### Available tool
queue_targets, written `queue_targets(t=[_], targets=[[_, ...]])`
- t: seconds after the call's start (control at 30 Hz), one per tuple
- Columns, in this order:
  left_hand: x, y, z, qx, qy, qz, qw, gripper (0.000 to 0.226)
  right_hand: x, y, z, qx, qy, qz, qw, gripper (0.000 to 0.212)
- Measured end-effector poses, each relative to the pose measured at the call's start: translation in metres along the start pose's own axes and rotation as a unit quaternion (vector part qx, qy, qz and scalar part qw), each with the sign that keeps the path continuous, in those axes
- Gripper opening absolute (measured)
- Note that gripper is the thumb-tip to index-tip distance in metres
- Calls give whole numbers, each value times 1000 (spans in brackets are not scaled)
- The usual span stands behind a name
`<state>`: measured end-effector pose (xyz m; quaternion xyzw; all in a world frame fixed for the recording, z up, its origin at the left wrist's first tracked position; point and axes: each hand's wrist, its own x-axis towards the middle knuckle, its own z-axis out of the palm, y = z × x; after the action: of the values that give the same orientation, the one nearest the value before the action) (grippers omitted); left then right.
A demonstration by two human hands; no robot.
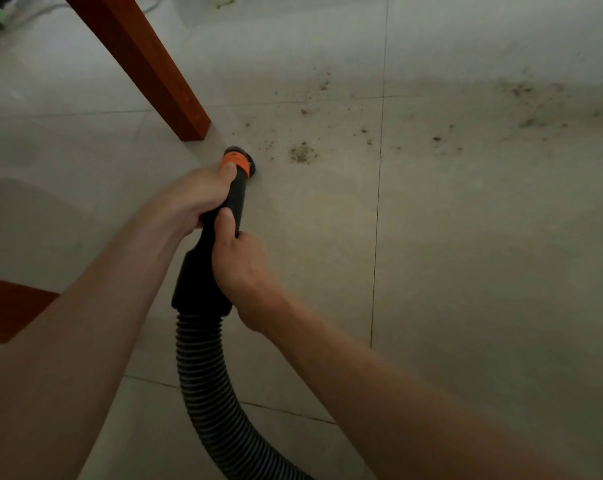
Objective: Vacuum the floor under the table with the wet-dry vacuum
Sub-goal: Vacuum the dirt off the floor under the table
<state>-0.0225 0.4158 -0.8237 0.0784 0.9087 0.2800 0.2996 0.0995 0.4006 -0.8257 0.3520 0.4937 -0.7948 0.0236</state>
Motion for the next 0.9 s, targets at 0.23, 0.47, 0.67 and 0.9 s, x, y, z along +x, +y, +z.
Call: queue_targets(t=[0.23, 0.47, 0.67, 0.9], targets=[[-2, 16, 10, -15, -12, 16, 1000, 42, 6, -5, -9, -4, 26, -11, 1000, 65], [-5, 22, 18, 2, -25, 25, 999, 45, 6, -4, -15, 10, 46, -13, 999, 65], [-15, 24, 20, 29, -34, 22, 999, 44, -4, 0, -14, 36, 50, -2, 998, 66], [-24, 29, 29, 50, -64, 44, 996, 55, -19, 1, -23, 61, 64, -1, 996, 62]])
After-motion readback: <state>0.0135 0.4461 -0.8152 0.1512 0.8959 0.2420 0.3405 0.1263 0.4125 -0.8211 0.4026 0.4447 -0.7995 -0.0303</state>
